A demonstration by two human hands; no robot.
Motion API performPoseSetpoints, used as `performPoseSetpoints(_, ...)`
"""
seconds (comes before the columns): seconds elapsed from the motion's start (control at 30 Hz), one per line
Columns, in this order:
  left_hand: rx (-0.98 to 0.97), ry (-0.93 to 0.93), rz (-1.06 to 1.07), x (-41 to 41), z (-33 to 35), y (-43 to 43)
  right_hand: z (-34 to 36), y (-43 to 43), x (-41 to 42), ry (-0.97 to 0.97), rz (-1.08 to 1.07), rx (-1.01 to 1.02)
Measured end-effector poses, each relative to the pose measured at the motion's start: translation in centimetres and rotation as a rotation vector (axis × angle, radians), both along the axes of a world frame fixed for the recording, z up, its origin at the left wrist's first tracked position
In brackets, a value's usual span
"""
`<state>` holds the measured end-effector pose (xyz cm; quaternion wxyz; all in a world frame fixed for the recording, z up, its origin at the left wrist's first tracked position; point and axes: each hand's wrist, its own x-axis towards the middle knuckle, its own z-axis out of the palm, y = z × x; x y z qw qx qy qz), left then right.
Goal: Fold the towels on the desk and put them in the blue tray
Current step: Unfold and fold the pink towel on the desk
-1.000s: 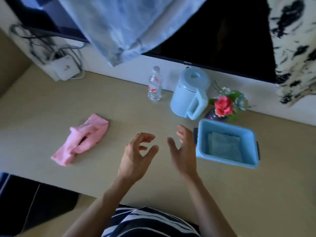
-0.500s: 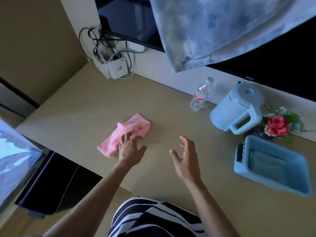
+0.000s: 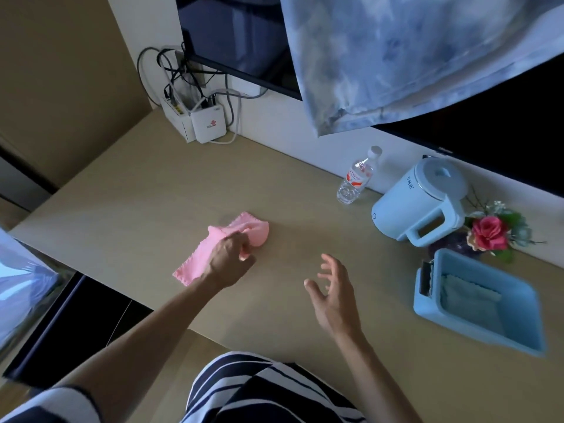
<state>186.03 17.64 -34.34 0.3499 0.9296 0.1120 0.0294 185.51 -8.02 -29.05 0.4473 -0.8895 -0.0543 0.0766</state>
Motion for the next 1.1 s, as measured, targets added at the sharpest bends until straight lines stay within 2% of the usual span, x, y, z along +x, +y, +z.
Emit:
performPoseSetpoints(0.1,-0.11,-0.088,-0.072,1.0,5.5,-0.7,0.9,0.4,0.8,-0.034,0.014,0.029)
performPoseSetpoints(0.23,-0.268,-0.127,-0.272,2.2,12.0,-1.8,3.7,1.2,2.6,-0.121,0.091,0.088)
performPoseSetpoints(0.4,-0.413,-0.058,-0.493,2.9,17.2,-3.4,8.6,0.9,3.9,0.106,0.281,0.274)
performPoseSetpoints(0.7,-0.694,0.095,-0.614,3.6,18.6,-5.4,10.8,-2.2,3.5,0.317,0.279,0.423)
performPoseSetpoints(0.77,-0.688,0.141,-0.617,3.7,18.8,-6.0,10.8,-2.3,3.2,0.313,0.245,0.414)
performPoseSetpoints(0.87,-0.562,0.092,-0.559,3.9,19.1,-7.5,11.0,-2.4,3.0,0.301,0.26,0.398)
performPoseSetpoints(0.97,-0.588,0.027,-0.581,3.9,19.5,-8.5,11.5,-2.5,2.7,0.328,0.267,0.463)
performPoseSetpoints(1.1,-0.64,0.056,-0.63,3.8,20.4,-8.5,11.9,-3.9,2.9,0.438,0.334,0.531)
